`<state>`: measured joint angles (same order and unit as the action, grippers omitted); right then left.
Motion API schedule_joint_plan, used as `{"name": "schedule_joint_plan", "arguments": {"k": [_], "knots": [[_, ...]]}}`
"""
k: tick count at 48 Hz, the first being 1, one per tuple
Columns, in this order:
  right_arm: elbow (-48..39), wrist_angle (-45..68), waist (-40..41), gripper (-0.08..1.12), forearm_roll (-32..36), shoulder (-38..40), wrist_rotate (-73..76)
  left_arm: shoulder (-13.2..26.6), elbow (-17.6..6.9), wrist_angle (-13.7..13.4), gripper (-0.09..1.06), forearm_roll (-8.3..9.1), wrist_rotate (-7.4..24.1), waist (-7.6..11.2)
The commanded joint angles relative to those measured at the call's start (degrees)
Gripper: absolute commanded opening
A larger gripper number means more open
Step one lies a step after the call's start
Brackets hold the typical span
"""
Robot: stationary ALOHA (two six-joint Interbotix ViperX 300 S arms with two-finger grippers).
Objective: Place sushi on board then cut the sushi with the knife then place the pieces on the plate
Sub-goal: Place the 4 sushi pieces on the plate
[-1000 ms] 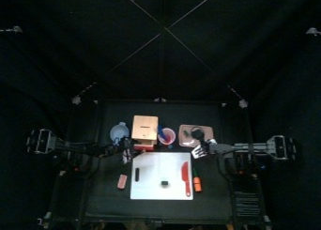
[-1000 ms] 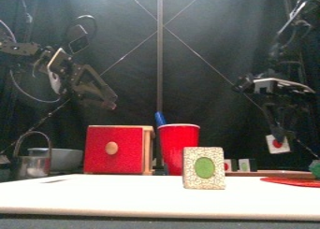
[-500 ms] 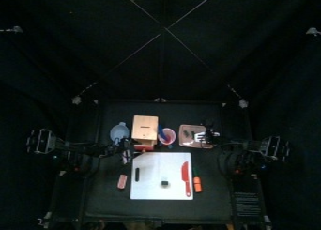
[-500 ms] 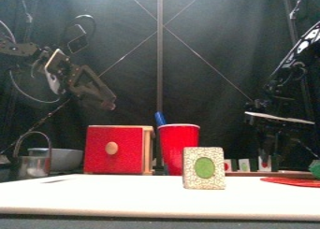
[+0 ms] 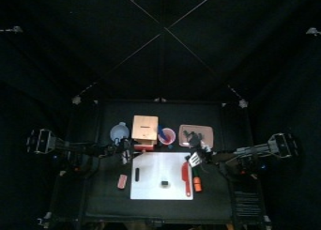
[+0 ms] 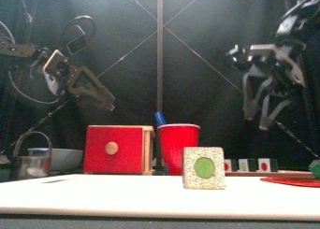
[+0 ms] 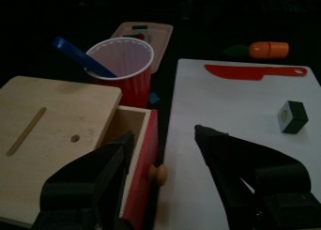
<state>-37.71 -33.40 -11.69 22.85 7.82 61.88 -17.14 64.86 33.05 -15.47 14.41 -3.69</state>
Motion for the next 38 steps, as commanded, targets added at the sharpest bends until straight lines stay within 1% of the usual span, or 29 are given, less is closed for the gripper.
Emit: {"name": "schedule_joint_plan", "arguments": {"k": [1, 5, 10, 13, 19, 21, 23, 25, 28, 29, 33, 35, 38], "knots": [[11.51, 1.32, -1.23, 0.94, -5.98, -8.44, -11.6, -0.09, -1.49, 0.35, 0.89, 0.09, 0.0, 0.09], [17.93, 1.05, -1.67, 0.94, -13.18, -13.71, -22.59, 0.0, -1.58, 0.35, 0.89, 0.0, -0.09, 0.18], [21.09, 0.26, -1.67, 0.94, -19.95, -18.46, -31.82, 0.18, -1.49, 0.26, 0.89, -0.44, -0.18, 0.26], [21.45, -0.7, -1.49, 0.94, -21.45, -19.86, -34.01, 0.18, -1.49, 0.35, 0.89, -0.79, -0.18, 0.26], [21.36, -1.67, -1.32, 0.91, -21.62, -21.97, -34.19, 0.26, -1.41, 0.35, 0.89, -0.97, -0.18, 0.26], [21.27, -1.85, -1.23, 0.87, -21.53, -22.15, -33.93, 0.26, -1.41, 0.26, 0.89, -0.97, -0.18, 0.26], [21.09, -1.85, -1.23, 0.79, -21.45, -22.06, -33.75, 0.26, -1.23, 0.35, 0.89, -1.05, -0.18, 0.26], [20.74, -2.11, -0.97, 0.68, -21.62, -21.8, -33.66, 0.26, -1.23, 0.26, 0.89, -0.97, -0.18, 0.26], [19.86, -2.37, -0.35, 0.56, -21.71, -21.27, -33.13, 0.26, -1.14, 0.35, 0.89, -1.05, -0.18, 0.35], [19.42, -2.72, -0.09, 0.54, -21.53, -20.83, -32.7, 0.26, -1.14, 0.35, 0.89, -0.97, -0.18, 0.26], [15.03, -3.96, 2.11, 0.54, -19.6, -16.17, -28.21, 0.26, -0.97, 0.26, 0.89, -0.97, -0.18, 0.26], [11.51, -4.48, 3.6, 0.54, -17.93, -12.48, -24.79, 0.26, -0.88, 0.26, 0.89, -0.97, -0.18, 0.35], [3.52, -5.54, 7.29, 0.54, -14.85, -4.48, -15.73, 0.26, -0.79, 0.26, 0.89, -0.88, -0.09, 0.35]]}}
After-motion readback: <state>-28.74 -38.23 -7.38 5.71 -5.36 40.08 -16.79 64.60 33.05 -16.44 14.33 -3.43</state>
